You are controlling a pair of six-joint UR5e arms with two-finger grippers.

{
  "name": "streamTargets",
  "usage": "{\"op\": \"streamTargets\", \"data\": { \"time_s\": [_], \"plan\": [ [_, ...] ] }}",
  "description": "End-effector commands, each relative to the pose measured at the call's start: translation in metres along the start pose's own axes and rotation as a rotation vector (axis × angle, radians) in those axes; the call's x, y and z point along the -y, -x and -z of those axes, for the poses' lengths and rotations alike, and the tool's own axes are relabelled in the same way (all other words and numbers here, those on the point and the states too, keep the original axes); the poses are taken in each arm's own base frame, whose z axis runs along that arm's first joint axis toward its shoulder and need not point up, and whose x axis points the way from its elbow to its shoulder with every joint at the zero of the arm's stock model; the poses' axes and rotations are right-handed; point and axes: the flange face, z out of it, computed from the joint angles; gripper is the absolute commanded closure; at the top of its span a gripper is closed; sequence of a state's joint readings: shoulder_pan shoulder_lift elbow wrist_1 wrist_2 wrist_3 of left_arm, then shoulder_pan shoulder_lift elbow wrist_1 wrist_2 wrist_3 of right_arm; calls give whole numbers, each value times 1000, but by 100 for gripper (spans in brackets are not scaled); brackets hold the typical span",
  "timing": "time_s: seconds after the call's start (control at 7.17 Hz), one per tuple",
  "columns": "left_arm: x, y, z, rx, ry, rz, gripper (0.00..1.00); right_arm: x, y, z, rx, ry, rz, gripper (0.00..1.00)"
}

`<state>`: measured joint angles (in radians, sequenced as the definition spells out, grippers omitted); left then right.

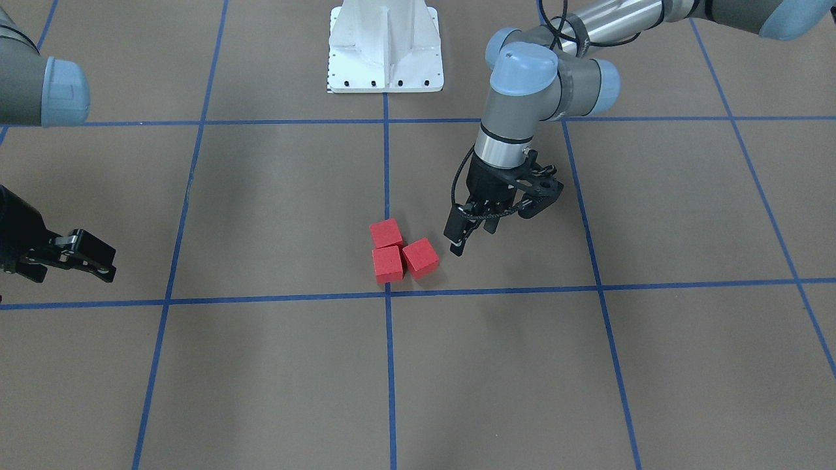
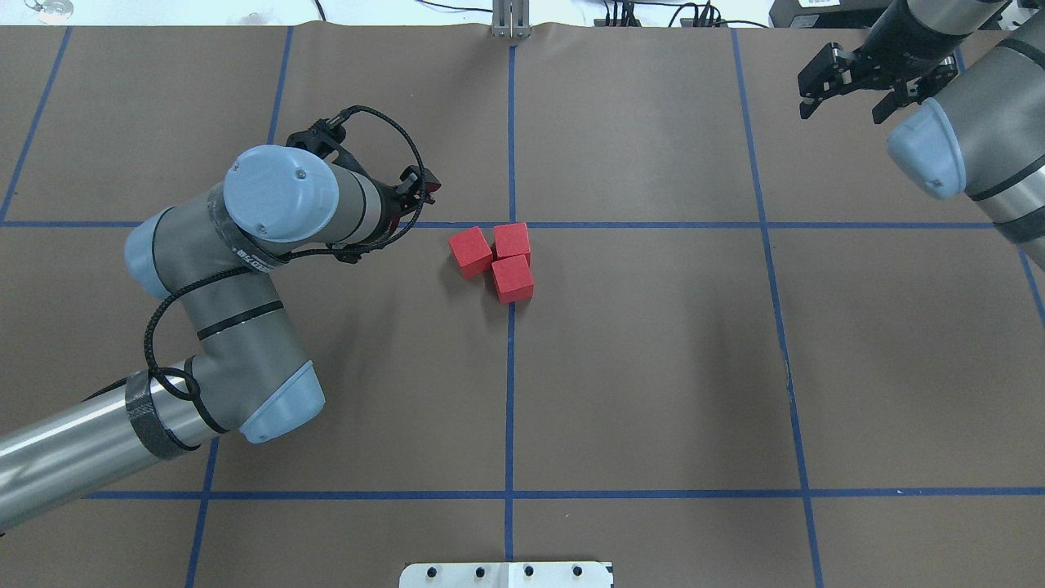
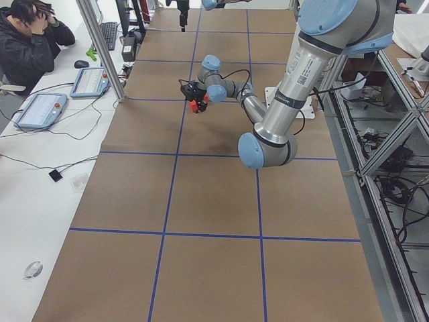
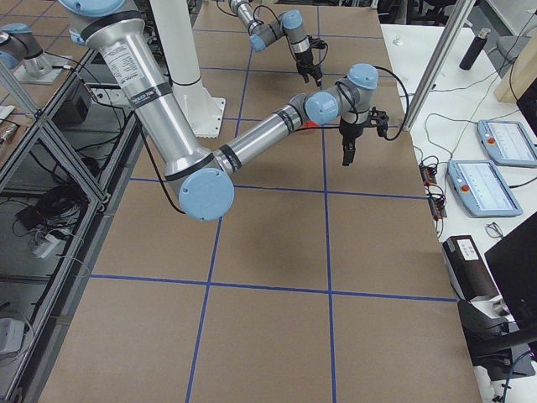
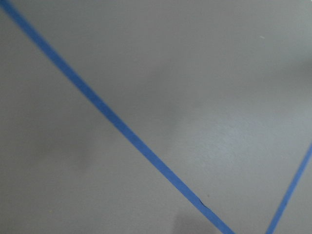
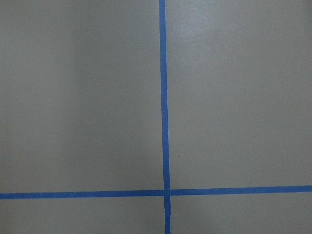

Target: Form red blocks into L shape at center

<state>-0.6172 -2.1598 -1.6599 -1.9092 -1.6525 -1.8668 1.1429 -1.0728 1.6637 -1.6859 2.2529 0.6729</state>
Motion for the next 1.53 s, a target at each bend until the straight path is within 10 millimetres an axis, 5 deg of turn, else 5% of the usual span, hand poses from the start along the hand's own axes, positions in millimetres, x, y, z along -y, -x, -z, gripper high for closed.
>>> {"op": "streamTargets", "data": {
  "time_s": [0.0, 0.14, 0.28, 0.42, 0.56, 0.98, 1.4],
  "plan": [
    [12, 1, 5, -11, -9, 94, 12, 0, 0, 0, -1, 0, -1, 1],
    [10, 7, -6, 8, -14, 85, 8, 0, 0, 0, -1, 0, -1, 1],
    [9, 8, -9, 21, -7, 77, 29, 0, -1, -1, -2, 1, -2, 1],
    [6, 13, -14, 58, 19, 40, 70, -1, -2, -1, -2, 1, -4, 1],
    [3, 16, -16, 137, 16, -57, 100, -1, -3, -3, -4, 4, -5, 1],
    [-22, 15, -19, 162, 47, -109, 100, -1, -5, -5, -6, 7, -8, 1],
    [-50, 25, -45, 205, 78, -316, 100, -1, -5, -5, -6, 7, -8, 1]
  ]
}}
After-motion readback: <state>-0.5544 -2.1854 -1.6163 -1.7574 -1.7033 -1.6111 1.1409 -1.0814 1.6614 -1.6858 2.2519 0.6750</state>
